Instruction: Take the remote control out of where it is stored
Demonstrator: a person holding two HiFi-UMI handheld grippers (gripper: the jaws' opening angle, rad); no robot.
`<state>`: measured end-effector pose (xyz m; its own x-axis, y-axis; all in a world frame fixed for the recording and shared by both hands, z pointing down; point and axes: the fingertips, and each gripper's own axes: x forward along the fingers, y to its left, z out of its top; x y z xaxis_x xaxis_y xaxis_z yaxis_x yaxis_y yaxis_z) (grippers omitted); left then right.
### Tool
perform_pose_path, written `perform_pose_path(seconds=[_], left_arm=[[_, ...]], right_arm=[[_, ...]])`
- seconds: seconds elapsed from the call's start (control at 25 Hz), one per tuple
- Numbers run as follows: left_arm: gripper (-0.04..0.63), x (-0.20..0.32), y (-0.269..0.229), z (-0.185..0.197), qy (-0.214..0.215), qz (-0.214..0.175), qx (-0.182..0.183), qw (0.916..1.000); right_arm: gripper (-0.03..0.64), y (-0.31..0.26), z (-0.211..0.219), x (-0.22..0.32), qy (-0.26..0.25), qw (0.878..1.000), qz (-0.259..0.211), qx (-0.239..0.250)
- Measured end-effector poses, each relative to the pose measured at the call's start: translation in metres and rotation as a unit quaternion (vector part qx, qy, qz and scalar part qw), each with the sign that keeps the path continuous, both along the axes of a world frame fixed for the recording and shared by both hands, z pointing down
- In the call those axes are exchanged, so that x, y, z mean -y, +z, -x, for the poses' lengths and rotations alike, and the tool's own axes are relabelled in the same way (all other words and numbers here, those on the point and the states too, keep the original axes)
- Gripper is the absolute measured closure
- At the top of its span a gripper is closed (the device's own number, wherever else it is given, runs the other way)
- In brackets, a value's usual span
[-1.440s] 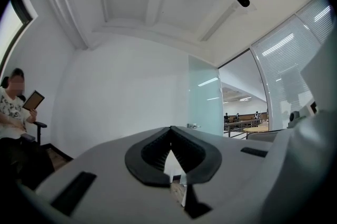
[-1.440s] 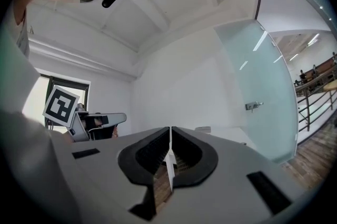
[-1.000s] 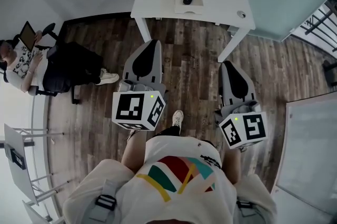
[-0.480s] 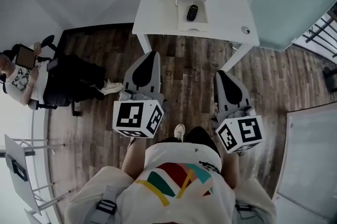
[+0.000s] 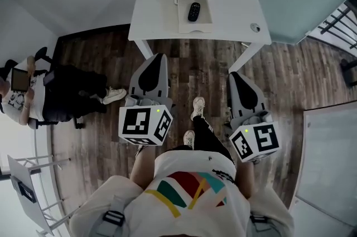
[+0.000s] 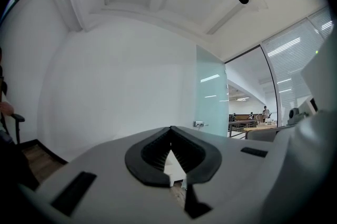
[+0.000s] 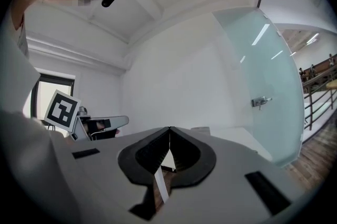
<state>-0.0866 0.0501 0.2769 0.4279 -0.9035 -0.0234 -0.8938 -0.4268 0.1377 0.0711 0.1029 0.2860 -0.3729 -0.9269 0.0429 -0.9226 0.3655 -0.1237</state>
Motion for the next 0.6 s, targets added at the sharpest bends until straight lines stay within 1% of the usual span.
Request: perform_pose_path(seconds=[0.08,0.2,0.4,0.6], left_arm=[[0.589,0.012,-0.001,-0.004,-0.002,-0.001,0.0,1.0],[0.589,0.03,0.002,-0.011,-0.003,0.005,0.008,1.0],[0.589,0.073,0.001,-0.023,-0.004,0.004,0.024,0.9997],[0.589,0.117,0.002,-0.027,-0.023,0.008,0.036,0.9991]], right_arm=[[0.617,0.003,0.0,0.015,-0.013,1.0,0.004,-0.003],[0.617,0.009,0.002,0.041,-0.029,0.999,0.012,-0.008],[0.618,0.011,-0.006,0.094,-0.034,0.999,0.014,0.002],[0.618,0.019,-0.025,0.142,-0.021,0.999,0.029,0.012]])
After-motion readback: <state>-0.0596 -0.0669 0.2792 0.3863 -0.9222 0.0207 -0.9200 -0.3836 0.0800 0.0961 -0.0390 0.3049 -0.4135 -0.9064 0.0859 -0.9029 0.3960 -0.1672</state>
